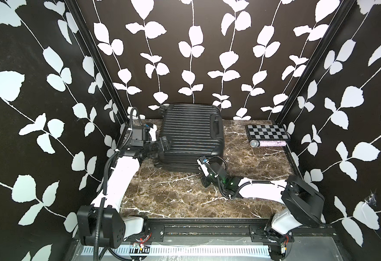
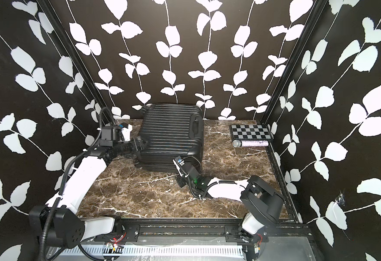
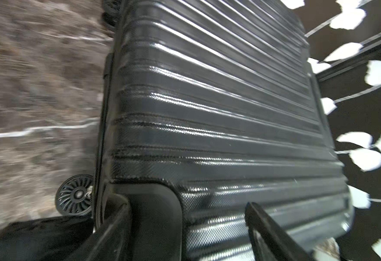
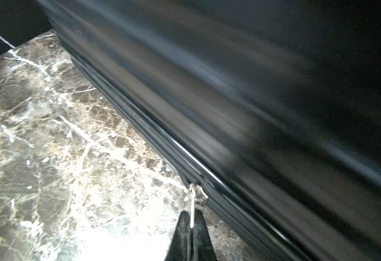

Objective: Close the suitcase zippers
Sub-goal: Zip the zipper on the suitcase.

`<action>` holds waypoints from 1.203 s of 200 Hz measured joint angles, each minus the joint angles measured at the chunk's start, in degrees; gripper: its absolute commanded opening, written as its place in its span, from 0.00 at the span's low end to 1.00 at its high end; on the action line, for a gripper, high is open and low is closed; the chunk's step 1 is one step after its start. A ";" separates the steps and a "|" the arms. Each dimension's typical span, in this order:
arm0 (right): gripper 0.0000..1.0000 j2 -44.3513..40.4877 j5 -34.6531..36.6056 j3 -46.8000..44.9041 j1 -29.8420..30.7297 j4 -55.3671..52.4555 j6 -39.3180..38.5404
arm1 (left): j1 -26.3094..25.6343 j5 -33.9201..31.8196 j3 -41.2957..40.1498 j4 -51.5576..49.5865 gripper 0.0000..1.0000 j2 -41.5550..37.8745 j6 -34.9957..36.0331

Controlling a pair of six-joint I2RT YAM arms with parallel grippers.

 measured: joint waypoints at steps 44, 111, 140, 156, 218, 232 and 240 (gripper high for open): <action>0.00 -3.21 1.55 -2.03 -2.45 -2.27 0.20 | -6.82 0.55 -0.02 1.22 0.80 0.44 -3.32; 0.00 -9.09 1.75 -6.75 -6.56 -3.78 0.17 | -10.60 3.06 7.58 -8.24 0.84 4.44 3.02; 0.00 -10.40 0.68 -8.07 -7.39 -3.82 0.15 | -8.04 2.84 15.54 -17.64 0.79 7.28 13.20; 0.00 -10.78 0.22 -8.35 -7.58 -3.85 0.15 | -4.37 3.13 18.29 -20.96 0.79 7.34 20.17; 0.00 -10.95 -0.31 -8.39 -7.74 -4.20 0.15 | 2.34 5.66 13.00 -25.70 0.83 1.05 58.45; 0.00 -10.95 -0.39 -8.39 -7.74 -4.39 0.13 | 2.38 6.78 10.99 -26.99 0.84 -0.28 67.84; 0.00 -10.97 -0.39 -8.39 -7.74 -4.50 0.09 | 2.58 7.32 10.29 -27.82 0.84 -0.52 72.70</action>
